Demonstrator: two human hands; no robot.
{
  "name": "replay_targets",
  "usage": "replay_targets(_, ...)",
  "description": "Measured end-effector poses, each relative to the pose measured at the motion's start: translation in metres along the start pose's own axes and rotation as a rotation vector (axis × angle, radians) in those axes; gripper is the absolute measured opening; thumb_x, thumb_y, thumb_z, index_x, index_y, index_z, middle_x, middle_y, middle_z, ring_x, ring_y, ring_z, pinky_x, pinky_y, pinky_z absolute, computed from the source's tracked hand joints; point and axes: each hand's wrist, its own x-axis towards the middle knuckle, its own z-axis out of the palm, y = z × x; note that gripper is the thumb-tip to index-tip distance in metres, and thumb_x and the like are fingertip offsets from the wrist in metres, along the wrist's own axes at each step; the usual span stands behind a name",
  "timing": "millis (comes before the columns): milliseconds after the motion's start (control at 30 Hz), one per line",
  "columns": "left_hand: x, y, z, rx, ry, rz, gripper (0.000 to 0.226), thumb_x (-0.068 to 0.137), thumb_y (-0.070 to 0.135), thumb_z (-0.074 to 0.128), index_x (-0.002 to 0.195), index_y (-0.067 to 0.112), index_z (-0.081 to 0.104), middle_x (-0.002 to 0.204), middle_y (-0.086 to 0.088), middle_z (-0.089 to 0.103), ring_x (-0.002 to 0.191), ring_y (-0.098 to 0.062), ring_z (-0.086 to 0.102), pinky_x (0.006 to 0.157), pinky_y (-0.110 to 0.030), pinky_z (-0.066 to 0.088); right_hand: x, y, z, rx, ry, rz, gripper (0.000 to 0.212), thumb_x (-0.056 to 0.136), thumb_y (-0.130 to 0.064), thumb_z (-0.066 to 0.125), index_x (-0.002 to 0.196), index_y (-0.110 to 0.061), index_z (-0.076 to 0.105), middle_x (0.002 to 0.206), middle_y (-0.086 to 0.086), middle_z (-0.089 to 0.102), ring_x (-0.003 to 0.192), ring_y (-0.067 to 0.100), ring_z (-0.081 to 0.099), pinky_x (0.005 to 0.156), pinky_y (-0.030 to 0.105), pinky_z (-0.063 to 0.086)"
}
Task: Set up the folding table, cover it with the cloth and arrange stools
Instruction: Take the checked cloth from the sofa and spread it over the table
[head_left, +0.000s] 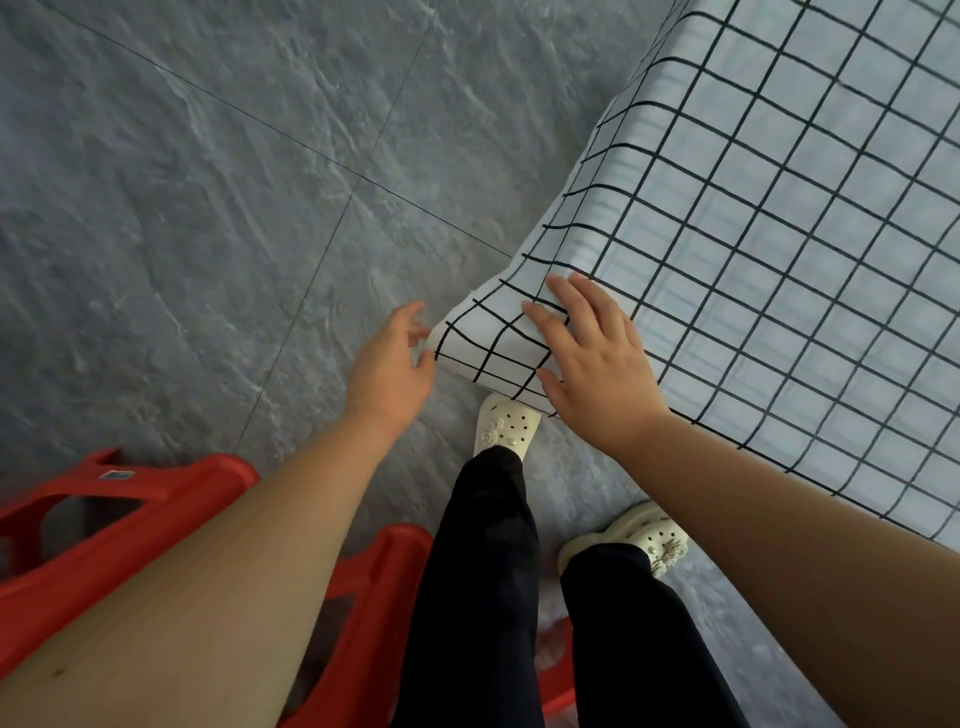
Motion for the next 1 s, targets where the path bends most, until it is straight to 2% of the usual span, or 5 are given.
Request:
replay_targets(233,-0.006,0.045,0.025,0.211,-0.121,0.505,0.074,0.081,0.018,0.067,0.145,0.02,0.029,0.145,-0.003,0.036,0.131,-0.022,0.037,0.106,-0.042,0.036,-0.003,0.007,-0.008,0.265,0.084,0.02,0.055,0.083,-0.006,0.057,0.136,-0.007,0.043,0.147,0.013,0.035,0.137,0.027,0.03,0.113,0.037,0.028)
replay_targets(333,-0.002,0.063,0.04,0.242,-0.18,0.481,0.077,0.084,0.018,0.065,0.147,0.023,0.021,0.137,-0.003,0.047,0.12,-0.02,0.049,0.099,-0.04,0.042,-0.002,0.022,-0.016,0.256,0.18,0.128,0.047,0.084,-0.009,0.06,0.13,-0.007,0.048,0.136,0.013,0.045,0.126,0.027,0.041,0.108,0.034,0.032)
replay_targets(533,0.007,0.069,0.046,0.259,-0.069,0.391,0.038,0.087,0.006,0.052,0.121,0.021,0.051,0.101,0.0,0.064,0.091,-0.022,0.06,0.07,-0.03,0.044,0.009,0.046,-0.028,0.143,0.086,0.17,0.042,0.08,-0.029,0.059,0.119,-0.014,0.056,0.121,0.007,0.051,0.109,0.026,0.045,0.09,0.037,0.041)
replay_targets(767,0.005,0.086,0.023,0.413,-0.298,0.302,0.086,0.083,0.022,0.063,0.149,0.02,0.009,0.149,-0.006,0.031,0.134,-0.026,0.031,0.111,-0.044,0.025,0.013,0.053,-0.052,0.195,-0.097,0.123,0.047,0.083,-0.024,0.063,0.127,-0.014,0.051,0.127,0.007,0.046,0.117,0.026,0.042,0.095,0.039,0.043)
replay_targets(1000,-0.039,0.174,-0.032,0.503,-0.246,0.351,0.082,0.092,0.04,0.049,0.149,0.029,-0.008,0.158,0.003,-0.005,0.145,-0.019,0.0,0.114,-0.042,0.002,-0.029,0.066,-0.156,0.226,0.05,0.32,0.052,0.092,-0.036,0.052,0.138,-0.015,0.038,0.14,0.001,0.04,0.13,0.022,0.035,0.101,0.036,0.036)
